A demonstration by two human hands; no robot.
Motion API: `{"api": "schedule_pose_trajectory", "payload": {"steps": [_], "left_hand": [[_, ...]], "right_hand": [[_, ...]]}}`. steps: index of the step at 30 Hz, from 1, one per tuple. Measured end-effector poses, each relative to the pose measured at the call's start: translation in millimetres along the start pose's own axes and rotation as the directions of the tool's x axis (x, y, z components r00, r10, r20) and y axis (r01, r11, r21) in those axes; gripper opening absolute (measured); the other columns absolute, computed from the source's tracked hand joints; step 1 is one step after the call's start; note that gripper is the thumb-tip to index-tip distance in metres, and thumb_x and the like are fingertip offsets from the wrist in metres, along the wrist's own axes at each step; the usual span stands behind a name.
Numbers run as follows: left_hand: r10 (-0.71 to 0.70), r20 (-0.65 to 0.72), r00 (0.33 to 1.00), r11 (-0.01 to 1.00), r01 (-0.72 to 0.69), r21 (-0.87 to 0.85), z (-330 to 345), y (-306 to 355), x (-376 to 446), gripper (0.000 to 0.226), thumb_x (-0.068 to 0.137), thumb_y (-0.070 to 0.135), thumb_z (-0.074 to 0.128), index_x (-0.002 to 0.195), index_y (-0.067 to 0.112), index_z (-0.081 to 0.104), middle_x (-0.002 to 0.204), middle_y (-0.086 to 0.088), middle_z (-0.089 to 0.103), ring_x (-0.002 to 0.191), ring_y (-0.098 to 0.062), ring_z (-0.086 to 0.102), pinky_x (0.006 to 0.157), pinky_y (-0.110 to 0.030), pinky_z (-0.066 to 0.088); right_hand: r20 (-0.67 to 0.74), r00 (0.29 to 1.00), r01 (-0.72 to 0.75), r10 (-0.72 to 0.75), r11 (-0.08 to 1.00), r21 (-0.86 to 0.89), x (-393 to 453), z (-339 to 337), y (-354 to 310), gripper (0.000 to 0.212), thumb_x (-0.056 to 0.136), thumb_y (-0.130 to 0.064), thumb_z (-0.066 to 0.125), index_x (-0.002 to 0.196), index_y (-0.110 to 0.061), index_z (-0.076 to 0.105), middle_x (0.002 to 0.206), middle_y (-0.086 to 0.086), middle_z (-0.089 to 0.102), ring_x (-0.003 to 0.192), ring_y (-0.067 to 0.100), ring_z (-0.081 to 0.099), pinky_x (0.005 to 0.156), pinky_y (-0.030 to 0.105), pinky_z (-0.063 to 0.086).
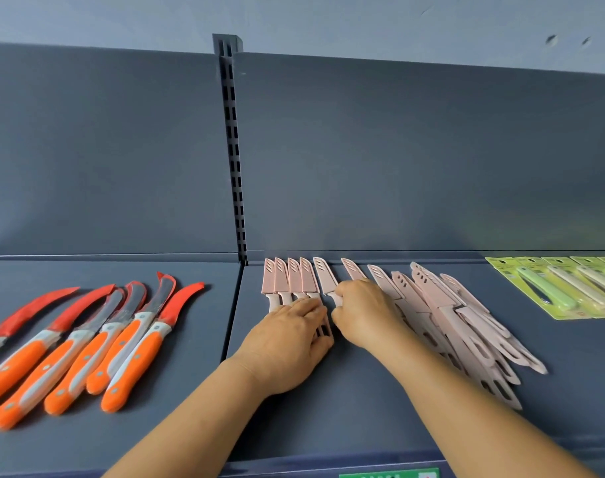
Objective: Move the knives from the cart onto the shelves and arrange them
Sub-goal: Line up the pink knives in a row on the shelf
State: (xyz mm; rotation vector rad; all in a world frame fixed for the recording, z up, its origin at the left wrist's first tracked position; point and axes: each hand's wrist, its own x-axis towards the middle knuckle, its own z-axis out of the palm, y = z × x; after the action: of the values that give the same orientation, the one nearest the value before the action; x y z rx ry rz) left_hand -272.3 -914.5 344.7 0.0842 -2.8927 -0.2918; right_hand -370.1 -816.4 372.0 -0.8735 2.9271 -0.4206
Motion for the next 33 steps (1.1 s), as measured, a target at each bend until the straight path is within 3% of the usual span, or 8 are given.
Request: {"api": "schedule_pose_trajectory", "payload": {"steps": [6,9,15,22,24,26,28,33], "left_hand": [[0.001,-0.012,1.000,1.000,-0.001,-0.021,0.8,-1.1,0.4,0.035,0.097,0.040,0.038,0.125,0.022,0.049,0.128,0.010,0.045,0.109,-0.015,0.044,0.086,-0.019,0.031],[0.004,-0.015,1.000,1.000,-0.004,-0.016,-0.1,-0.7,0.1,0.035,0.097,0.040,0.039,0.123,0.021,0.050,0.127,0.009,0.046,0.107,-0.016,0.045,0.086,-0.020,0.032],[-0.001,-0.012,1.000,0.999,0.000,-0.036,-0.7,-1.2,-0.4,0.036,0.097,0.039,0.040,0.125,0.020,0.050,0.128,0.008,0.047,0.110,-0.016,0.046,0.090,-0.022,0.035],[-0.009,-0.013,1.000,0.999,0.008,-0.050,-0.8,-1.3,-1.0,0.041,0.096,0.040,0.042,0.132,0.021,0.047,0.135,0.009,0.044,0.117,-0.018,0.045,0.095,-0.023,0.034],[-0.005,-0.025,1.000,0.999,0.004,-0.035,-1.3,-1.2,-1.2,0.046,0.096,0.042,0.041,0.137,0.021,0.043,0.142,0.009,0.038,0.124,-0.019,0.042,0.100,-0.023,0.032],[0.015,-0.043,0.999,1.000,-0.016,-0.019,-2.7,1.2,-0.5,0.053,0.097,0.044,0.040,0.145,0.024,0.032,0.152,0.010,0.026,0.136,-0.015,0.030,0.108,-0.021,0.022],[0.057,-0.046,0.997,0.998,-0.057,-0.001,-3.6,5.5,1.2,0.056,0.098,0.046,0.037,0.149,0.026,0.025,0.156,0.010,0.019,0.143,-0.010,0.017,0.112,-0.019,0.010],[0.133,-0.026,0.991,0.989,-0.131,0.075,-4.1,11.9,2.6,0.048,0.100,0.044,0.031,0.145,0.027,0.033,0.150,0.013,0.030,0.135,-0.009,0.028,0.098,-0.014,0.008]], "right_hand": [[0.048,0.999,0.007,-0.006,1.000,-0.024,1.1,-0.3,-6.3,0.004,0.089,-0.015,0.053,0.087,-0.014,0.057,0.109,0.009,0.049,0.087,0.028,0.052,0.066,0.030,0.041],[0.064,0.998,-0.010,0.013,0.999,-0.045,1.0,-0.4,-4.8,0.014,0.090,-0.015,0.054,0.101,-0.012,0.060,0.116,0.009,0.048,0.095,0.029,0.055,0.068,0.029,0.040],[0.035,0.999,-0.008,0.007,1.000,0.018,2.6,1.9,-4.6,0.012,0.088,-0.016,0.051,0.077,-0.015,0.045,0.094,0.006,0.045,0.075,0.028,0.045,0.049,0.025,0.028],[0.032,0.999,0.009,-0.012,0.998,0.064,0.8,2.2,-4.9,0.018,0.094,-0.021,0.044,0.076,-0.017,0.044,0.102,0.009,0.048,0.078,0.028,0.045,0.048,0.026,0.026],[0.005,1.000,0.002,-0.003,0.997,0.079,-3.9,-3.2,1.6,0.022,0.096,-0.026,0.042,0.075,-0.017,0.047,0.101,0.007,0.047,0.084,0.028,0.047,0.059,0.028,0.036],[-0.025,1.000,-0.011,0.011,1.000,0.010,-9.8,-9.1,11.5,0.021,0.096,-0.023,0.043,0.106,-0.015,0.059,0.118,0.009,0.049,0.107,0.029,0.049,0.084,0.033,0.045],[-0.001,0.999,-0.032,0.032,0.993,-0.118,-16.6,-14.4,21.1,0.033,0.096,-0.019,0.045,0.128,-0.015,0.053,0.135,0.009,0.043,0.129,0.029,0.037,0.101,0.035,0.037],[0.053,0.998,0.056,-0.046,0.976,-0.209,-29.0,-10.7,29.3,0.028,0.097,-0.017,0.043,0.123,-0.016,0.053,0.134,0.004,0.044,0.125,0.025,0.037,0.097,0.028,0.033]]}}
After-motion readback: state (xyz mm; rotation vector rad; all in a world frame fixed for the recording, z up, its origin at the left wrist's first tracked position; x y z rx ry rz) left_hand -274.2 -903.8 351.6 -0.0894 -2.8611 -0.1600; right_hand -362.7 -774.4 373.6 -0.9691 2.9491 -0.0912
